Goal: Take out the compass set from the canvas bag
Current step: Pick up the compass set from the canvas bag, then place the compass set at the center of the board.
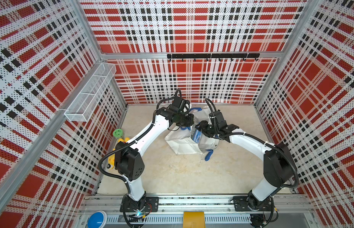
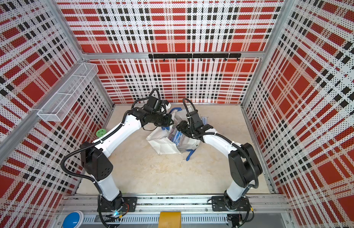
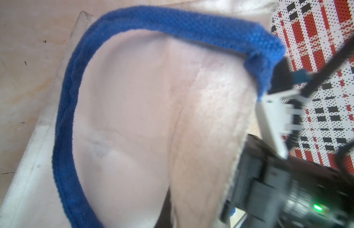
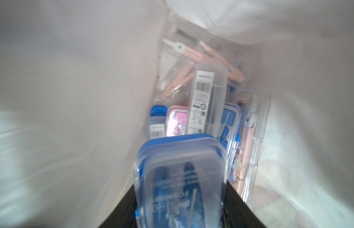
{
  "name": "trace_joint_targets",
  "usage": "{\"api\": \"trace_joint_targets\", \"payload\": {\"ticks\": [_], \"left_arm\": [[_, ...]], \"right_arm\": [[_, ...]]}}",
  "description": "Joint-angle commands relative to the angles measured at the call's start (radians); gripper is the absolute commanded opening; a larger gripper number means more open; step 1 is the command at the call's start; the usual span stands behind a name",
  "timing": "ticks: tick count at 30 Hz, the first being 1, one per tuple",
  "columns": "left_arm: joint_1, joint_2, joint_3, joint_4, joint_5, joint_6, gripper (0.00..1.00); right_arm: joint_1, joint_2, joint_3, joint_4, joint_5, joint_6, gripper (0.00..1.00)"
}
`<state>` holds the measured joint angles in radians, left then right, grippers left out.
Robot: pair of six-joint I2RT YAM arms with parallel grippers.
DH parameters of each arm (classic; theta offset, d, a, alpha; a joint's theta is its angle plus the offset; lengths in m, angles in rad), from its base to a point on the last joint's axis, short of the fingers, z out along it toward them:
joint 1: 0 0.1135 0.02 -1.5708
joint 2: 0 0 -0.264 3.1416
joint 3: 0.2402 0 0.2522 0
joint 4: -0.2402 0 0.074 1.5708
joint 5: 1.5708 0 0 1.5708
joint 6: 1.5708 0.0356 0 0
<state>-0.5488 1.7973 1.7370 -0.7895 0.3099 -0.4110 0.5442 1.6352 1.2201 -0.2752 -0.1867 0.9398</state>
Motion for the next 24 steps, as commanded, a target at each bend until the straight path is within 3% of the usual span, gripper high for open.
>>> {"api": "trace_joint_targets", "payload": {"ticks": [1,7,14,24], "left_arm": [[0.005,-0.037,-0.003,0.024,0.035,-0.011,0.00],[0.011,-0.033,-0.002,0.027,0.038,-0.011,0.00],[0.017,-0.031,0.001,0.036,0.047,-0.011,0.00],[0.032,-0.026,0.007,0.036,0.070,0.005,0.00]], "right_arm": [[0.005,-0.079,0.003,-0.086,0.062,-0.089,0.45],[-0.034,-0.185,0.037,-0.194,0.098,-0.208,0.45],[-0.210,-0.271,0.092,-0.287,0.072,-0.318,0.45],[-0.429,-0.177,0.221,-0.458,0.100,-0.525,0.44]]}}
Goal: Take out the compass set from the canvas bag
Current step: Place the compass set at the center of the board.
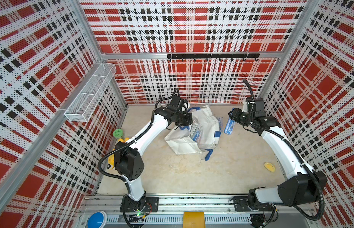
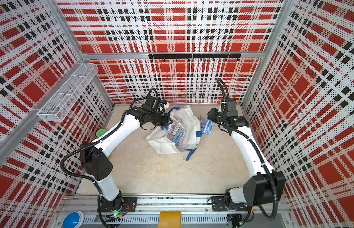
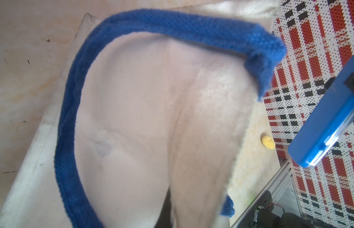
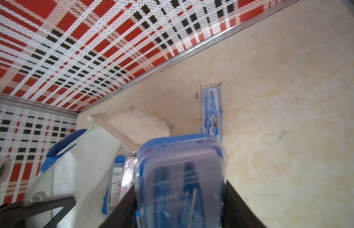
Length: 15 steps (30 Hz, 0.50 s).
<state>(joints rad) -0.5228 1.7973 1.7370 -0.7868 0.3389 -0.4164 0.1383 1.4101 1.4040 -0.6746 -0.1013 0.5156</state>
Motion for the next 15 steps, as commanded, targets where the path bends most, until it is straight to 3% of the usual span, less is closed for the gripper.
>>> {"api": "trace_joint_targets", "payload": {"ticks": [1,15], "left_arm": [[0.008,-0.026,0.009,0.032,0.044,0.013,0.00],[0.037,-0.010,0.056,-0.030,0.069,0.077,0.00]], "right_arm": [[-0.033,0.073,0.049,-0.072,0.019,-0.113,0.44],[-0.046,0.551,0.390,-0.229,0.083,-0.226,0.44]]}}
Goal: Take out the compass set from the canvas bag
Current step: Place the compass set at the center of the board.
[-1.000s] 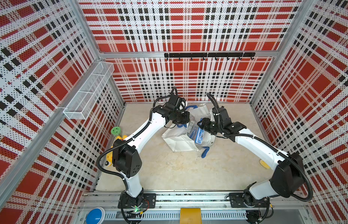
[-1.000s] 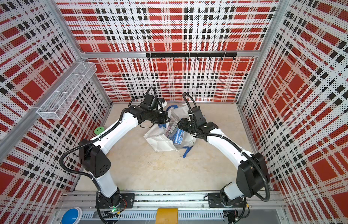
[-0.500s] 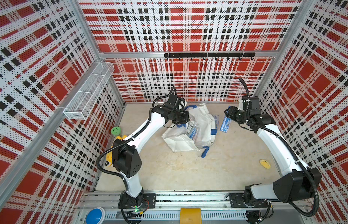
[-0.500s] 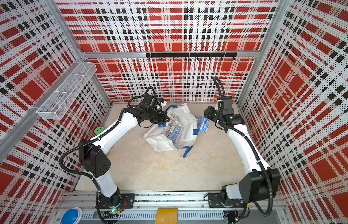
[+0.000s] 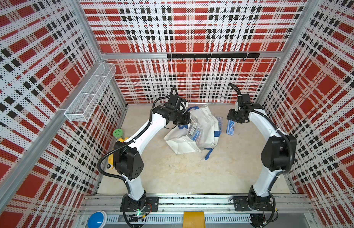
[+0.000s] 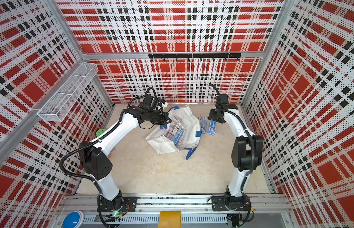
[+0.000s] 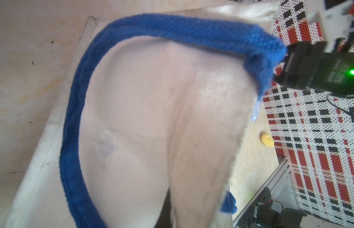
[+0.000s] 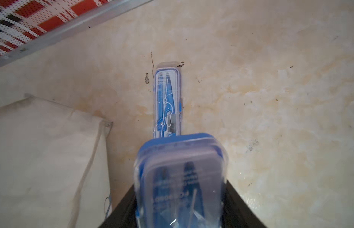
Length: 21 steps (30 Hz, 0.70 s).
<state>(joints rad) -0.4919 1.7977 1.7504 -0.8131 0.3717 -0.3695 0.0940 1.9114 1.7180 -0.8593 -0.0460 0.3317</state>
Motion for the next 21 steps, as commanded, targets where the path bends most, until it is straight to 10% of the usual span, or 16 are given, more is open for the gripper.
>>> {"api": "trace_joint_targets", "payload": {"ticks": [1,21], "left_arm": [[0.008,-0.011,0.046,-0.006,0.039,0.034,0.00],[0.016,-0.049,-0.019,-0.003,0.061,0.017,0.00]], "right_arm": [[-0.002,0.083,0.104,-0.055,0.031,-0.045,0.44],[-0.011,0.481,0.457,-0.155,0.124,-0.050,0.45]]}}
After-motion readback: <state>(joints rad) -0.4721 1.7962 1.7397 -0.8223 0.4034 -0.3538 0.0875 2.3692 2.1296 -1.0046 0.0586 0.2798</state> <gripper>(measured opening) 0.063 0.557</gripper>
